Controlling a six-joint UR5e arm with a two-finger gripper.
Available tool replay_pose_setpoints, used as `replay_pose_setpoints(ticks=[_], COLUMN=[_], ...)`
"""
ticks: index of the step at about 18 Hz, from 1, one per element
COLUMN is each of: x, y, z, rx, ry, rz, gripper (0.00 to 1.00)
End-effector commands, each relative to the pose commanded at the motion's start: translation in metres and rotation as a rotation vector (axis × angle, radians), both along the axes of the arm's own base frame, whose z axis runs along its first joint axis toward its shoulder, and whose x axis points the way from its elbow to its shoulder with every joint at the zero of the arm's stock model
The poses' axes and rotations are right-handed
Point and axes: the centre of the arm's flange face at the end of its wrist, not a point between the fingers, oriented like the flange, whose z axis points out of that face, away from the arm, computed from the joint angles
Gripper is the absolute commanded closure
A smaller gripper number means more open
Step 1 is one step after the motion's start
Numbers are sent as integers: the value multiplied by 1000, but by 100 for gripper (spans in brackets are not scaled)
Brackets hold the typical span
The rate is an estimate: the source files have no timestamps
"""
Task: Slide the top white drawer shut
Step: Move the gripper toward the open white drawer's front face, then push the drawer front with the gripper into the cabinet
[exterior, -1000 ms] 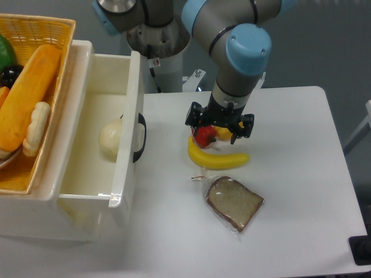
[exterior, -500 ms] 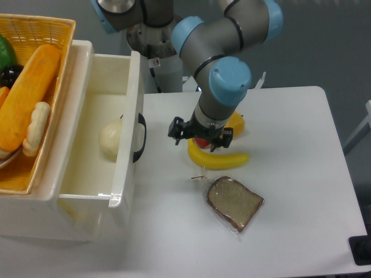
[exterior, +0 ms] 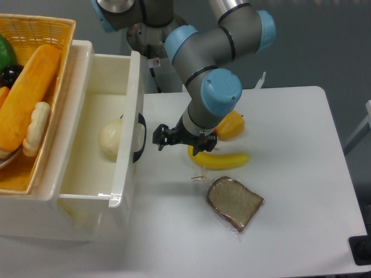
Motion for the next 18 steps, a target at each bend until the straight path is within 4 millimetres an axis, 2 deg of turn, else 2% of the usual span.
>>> replay_pose_setpoints(ticks=[10,18], x=[9,38], y=[8,26], z=[5,8], rx=[27,37], ry=[-12,-20], rz=[-11,-64], gripper=[0,0])
